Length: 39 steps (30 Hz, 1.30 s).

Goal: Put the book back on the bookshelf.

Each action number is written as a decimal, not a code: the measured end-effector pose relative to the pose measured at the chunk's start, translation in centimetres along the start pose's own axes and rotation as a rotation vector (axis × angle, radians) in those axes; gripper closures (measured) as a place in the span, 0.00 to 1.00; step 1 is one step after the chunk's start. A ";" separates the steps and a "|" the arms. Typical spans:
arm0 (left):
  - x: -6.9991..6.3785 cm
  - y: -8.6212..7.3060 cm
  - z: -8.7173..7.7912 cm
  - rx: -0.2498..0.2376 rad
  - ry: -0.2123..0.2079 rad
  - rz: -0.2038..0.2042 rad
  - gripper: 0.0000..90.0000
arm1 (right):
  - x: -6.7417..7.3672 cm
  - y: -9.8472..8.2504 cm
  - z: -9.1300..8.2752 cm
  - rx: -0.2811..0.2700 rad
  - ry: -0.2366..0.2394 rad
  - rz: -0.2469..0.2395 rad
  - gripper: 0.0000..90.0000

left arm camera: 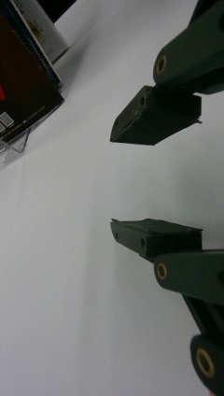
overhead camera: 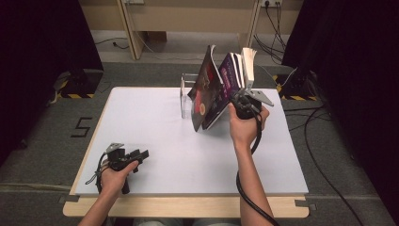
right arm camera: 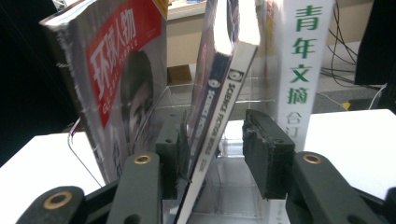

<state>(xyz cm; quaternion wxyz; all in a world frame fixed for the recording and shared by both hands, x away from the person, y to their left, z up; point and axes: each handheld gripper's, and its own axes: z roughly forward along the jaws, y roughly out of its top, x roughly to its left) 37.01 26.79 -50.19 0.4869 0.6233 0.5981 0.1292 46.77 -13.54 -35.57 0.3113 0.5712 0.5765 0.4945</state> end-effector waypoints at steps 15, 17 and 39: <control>0.2 0.1 -0.1 -0.003 0.000 -0.003 0.55 | 1.3 1.2 2.9 0.017 -0.063 -0.075 0.75; 0.2 0.1 0.0 -0.003 -0.001 -0.002 0.55 | 1.5 1.5 3.0 0.019 -0.060 -0.089 0.76; 0.3 0.0 0.0 0.000 0.000 0.000 0.55 | 2.5 2.0 5.2 0.026 0.017 -0.097 0.82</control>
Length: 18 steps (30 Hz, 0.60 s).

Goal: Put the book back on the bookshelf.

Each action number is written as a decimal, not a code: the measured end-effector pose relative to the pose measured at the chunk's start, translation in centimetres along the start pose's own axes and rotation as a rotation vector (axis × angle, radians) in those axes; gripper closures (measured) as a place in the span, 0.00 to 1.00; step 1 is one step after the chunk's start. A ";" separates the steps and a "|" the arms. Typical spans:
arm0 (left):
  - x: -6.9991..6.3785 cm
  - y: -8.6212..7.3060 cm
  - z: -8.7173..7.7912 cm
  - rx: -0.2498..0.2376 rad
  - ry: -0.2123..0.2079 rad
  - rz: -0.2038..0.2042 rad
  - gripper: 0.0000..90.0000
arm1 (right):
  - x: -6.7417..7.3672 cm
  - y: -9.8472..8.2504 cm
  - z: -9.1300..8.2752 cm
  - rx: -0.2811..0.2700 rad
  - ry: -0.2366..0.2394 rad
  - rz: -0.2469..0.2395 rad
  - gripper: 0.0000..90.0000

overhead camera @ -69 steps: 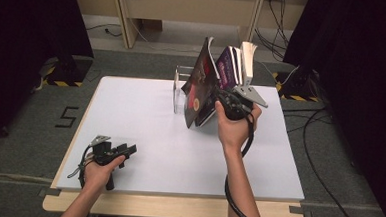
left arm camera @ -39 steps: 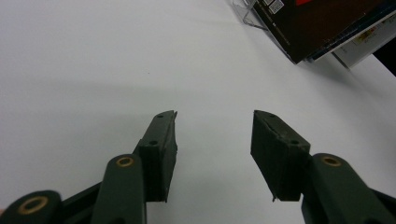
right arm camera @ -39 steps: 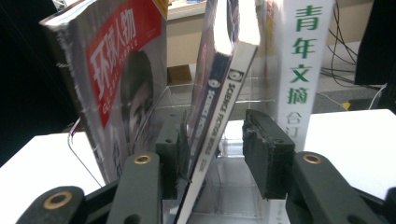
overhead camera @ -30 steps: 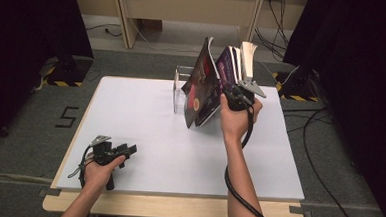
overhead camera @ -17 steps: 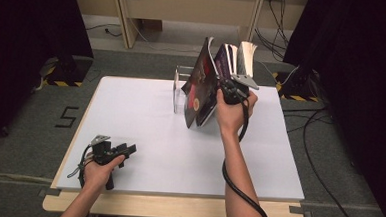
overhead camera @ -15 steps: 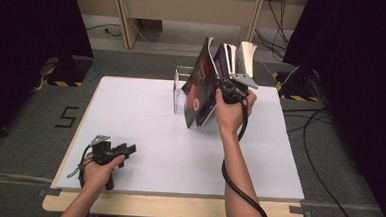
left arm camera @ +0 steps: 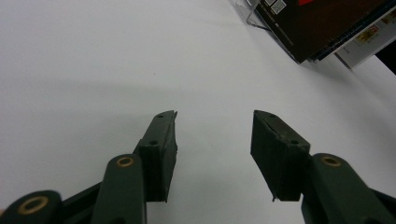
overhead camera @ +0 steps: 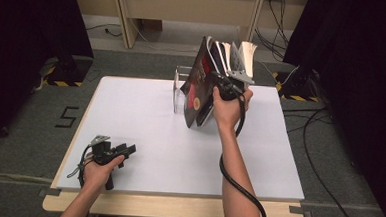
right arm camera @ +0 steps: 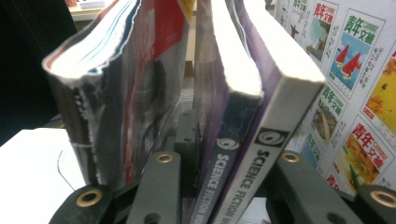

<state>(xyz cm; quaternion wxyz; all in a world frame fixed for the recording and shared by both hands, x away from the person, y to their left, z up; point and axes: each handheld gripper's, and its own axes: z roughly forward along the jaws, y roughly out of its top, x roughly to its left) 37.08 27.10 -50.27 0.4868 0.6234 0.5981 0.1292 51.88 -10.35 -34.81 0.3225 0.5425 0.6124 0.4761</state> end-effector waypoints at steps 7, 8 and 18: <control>0.2 0.0 0.0 0.001 0.003 -0.003 0.55 | 0.1 0.4 0.1 -0.020 0.008 -0.007 0.85; 0.2 -0.1 0.0 0.001 0.004 -0.005 0.55 | 0.1 0.4 0.2 -0.025 0.005 -0.012 0.85; 0.3 -0.1 0.1 0.003 0.002 -0.005 0.55 | 0.6 0.3 -0.2 -0.094 -0.042 -0.066 0.85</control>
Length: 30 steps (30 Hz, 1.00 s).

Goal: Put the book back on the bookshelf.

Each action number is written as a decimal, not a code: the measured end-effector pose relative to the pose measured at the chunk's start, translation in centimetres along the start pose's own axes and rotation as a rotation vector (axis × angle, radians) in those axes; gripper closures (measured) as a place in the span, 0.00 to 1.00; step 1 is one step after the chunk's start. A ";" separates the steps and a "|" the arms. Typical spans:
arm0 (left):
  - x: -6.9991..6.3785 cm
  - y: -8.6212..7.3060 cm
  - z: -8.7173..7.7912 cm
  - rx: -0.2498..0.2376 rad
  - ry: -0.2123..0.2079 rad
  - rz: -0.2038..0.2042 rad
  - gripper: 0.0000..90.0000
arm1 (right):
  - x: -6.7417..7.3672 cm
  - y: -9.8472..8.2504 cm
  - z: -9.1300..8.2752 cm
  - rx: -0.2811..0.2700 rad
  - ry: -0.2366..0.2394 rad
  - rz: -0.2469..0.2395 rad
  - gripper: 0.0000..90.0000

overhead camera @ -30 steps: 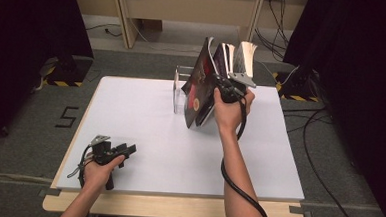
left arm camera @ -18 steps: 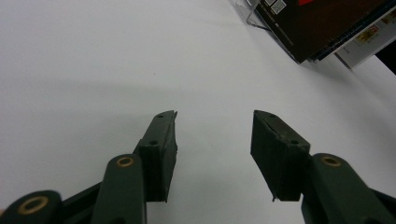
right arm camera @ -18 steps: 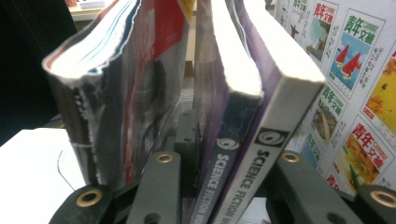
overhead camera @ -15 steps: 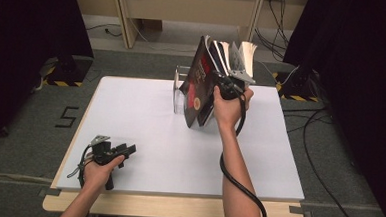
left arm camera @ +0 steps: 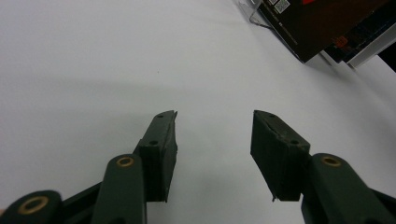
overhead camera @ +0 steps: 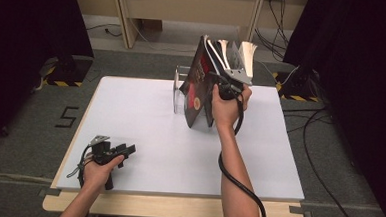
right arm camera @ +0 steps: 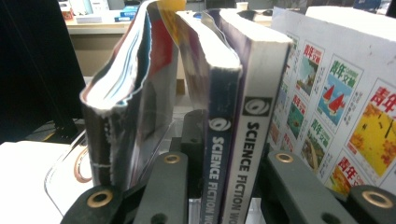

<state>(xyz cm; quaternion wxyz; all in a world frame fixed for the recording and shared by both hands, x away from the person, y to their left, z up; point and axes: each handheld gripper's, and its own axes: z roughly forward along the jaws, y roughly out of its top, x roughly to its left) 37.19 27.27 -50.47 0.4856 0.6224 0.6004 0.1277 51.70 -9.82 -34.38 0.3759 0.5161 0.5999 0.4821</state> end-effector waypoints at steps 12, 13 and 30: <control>0.0 0.1 -0.2 -0.011 -0.003 0.001 0.55 | 0.8 -0.9 -0.1 -0.046 -0.032 -0.073 0.84; 0.0 0.1 -0.2 -0.008 -0.003 0.002 0.55 | 0.7 -1.0 -0.2 -0.048 -0.032 -0.061 0.83; -0.2 0.0 -0.1 -0.003 -0.004 0.007 0.55 | -0.4 -1.4 -0.8 -0.034 -0.048 -0.111 0.71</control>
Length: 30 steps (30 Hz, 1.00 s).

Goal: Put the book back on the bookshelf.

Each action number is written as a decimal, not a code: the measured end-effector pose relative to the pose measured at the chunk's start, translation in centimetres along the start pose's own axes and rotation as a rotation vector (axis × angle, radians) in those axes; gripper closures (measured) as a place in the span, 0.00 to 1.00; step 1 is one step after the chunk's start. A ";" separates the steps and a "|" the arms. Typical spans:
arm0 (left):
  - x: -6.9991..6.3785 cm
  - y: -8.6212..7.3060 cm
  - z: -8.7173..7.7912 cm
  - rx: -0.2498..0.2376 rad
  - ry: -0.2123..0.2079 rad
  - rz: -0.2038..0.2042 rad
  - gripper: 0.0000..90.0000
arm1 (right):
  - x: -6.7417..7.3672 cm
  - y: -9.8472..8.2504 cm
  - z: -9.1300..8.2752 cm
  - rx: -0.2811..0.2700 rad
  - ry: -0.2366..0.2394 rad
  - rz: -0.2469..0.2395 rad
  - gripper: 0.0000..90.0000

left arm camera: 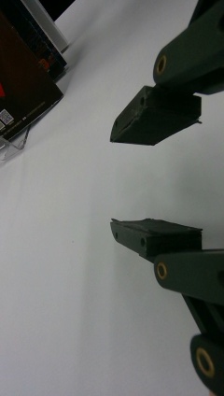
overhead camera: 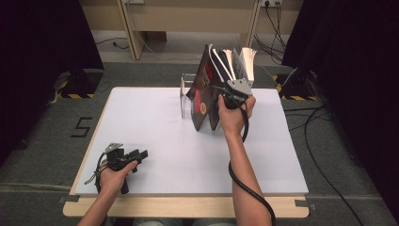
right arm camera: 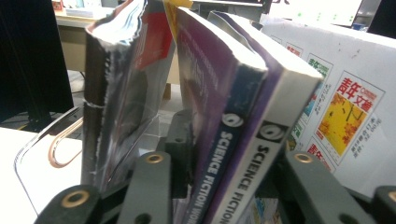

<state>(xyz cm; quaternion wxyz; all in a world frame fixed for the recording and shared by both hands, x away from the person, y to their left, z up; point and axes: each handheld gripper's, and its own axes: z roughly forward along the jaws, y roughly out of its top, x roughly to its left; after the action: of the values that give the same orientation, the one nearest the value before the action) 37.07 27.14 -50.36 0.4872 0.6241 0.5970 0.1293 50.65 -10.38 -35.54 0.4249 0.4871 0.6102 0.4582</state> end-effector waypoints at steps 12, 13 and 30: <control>-0.1 0.0 0.0 0.000 0.000 0.000 0.55 | -0.3 -0.3 -0.6 0.018 0.001 0.001 0.62; -0.1 0.0 0.0 0.001 0.000 0.000 0.55 | -0.3 -0.3 -0.7 0.018 0.000 0.003 0.62; -0.2 0.0 0.0 -0.003 0.000 0.001 0.55 | -0.8 -1.0 -2.3 0.031 0.016 0.031 0.59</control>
<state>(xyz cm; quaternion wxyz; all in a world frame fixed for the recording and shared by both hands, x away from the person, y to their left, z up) 37.01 26.97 -50.25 0.4881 0.6235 0.5967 0.1305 48.34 -11.60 -35.91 0.4052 0.4991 0.6130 0.4593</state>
